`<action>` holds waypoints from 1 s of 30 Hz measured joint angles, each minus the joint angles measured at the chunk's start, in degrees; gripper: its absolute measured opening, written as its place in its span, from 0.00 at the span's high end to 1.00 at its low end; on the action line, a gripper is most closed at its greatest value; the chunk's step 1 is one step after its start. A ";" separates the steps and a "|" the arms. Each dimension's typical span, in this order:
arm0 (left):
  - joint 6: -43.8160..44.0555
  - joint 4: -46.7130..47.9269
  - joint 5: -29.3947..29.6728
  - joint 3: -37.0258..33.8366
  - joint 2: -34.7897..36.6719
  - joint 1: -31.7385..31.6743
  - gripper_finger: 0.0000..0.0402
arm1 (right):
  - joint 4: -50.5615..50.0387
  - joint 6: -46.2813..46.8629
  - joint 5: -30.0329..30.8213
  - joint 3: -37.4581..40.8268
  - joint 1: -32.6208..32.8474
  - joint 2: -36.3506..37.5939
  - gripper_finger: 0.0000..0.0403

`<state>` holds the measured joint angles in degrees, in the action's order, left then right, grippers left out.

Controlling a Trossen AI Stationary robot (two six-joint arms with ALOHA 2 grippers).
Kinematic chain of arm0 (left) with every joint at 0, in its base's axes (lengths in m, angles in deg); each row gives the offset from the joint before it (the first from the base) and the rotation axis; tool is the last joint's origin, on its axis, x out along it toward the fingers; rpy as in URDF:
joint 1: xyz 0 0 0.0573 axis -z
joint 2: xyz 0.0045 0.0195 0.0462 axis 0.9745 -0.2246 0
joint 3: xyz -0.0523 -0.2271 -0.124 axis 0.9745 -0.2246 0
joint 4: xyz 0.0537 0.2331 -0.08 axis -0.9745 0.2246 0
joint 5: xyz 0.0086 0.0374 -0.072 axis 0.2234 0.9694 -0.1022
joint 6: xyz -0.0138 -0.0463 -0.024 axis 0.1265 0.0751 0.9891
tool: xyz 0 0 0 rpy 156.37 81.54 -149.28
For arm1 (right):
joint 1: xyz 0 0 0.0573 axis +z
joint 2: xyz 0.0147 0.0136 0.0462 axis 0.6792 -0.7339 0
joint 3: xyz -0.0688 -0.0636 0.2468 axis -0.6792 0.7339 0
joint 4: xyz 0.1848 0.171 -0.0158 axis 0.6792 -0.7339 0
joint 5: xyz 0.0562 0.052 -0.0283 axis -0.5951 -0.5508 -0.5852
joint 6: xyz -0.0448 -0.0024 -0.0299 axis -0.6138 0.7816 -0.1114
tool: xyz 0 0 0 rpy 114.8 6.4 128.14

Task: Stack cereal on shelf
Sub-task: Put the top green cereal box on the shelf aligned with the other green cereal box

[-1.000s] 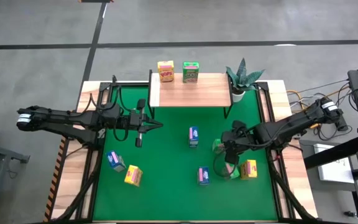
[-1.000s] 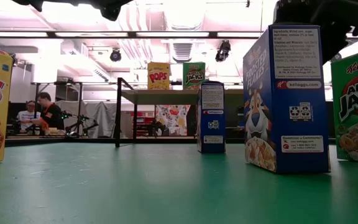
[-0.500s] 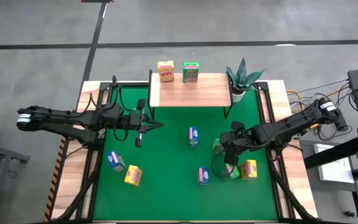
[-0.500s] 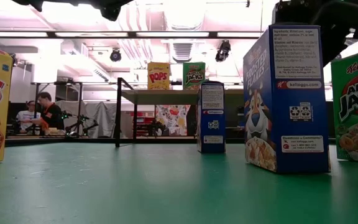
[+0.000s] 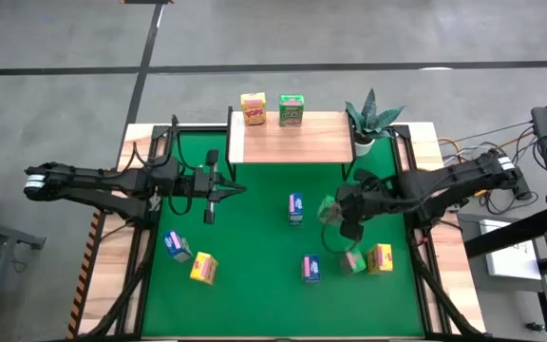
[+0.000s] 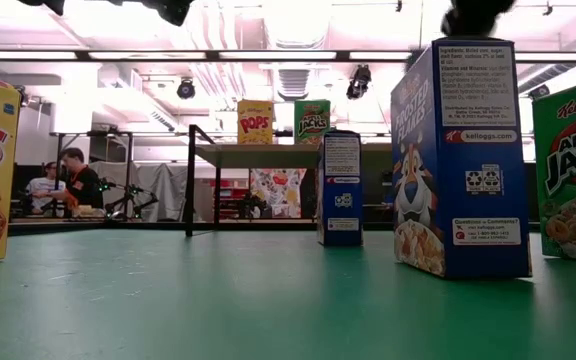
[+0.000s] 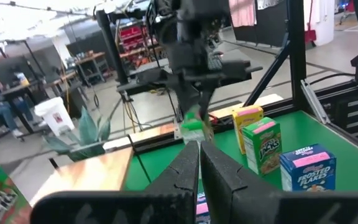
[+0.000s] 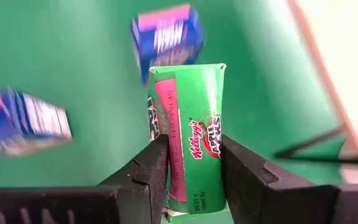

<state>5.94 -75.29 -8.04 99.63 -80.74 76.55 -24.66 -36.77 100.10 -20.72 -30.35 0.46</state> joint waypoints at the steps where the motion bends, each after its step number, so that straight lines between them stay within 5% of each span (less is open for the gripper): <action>1: -0.60 0.24 0.01 -0.01 0.45 0.00 1.00 | 0.04 -1.50 -0.08 -1.74 -1.06 0.00 0.71; 18: -2.21 3.10 0.02 -3.26 8.64 -0.94 1.00 | 5.23 -32.39 -0.64 -24.24 -21.20 -11.03 0.72; 30: -2.41 2.86 0.02 -3.67 9.53 -0.94 1.00 | 4.97 -44.99 -8.78 -30.22 -31.13 -22.03 0.72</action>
<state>3.54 -72.44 -8.02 95.96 -71.21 75.61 -19.69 -81.76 91.32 -50.94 -61.48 -21.57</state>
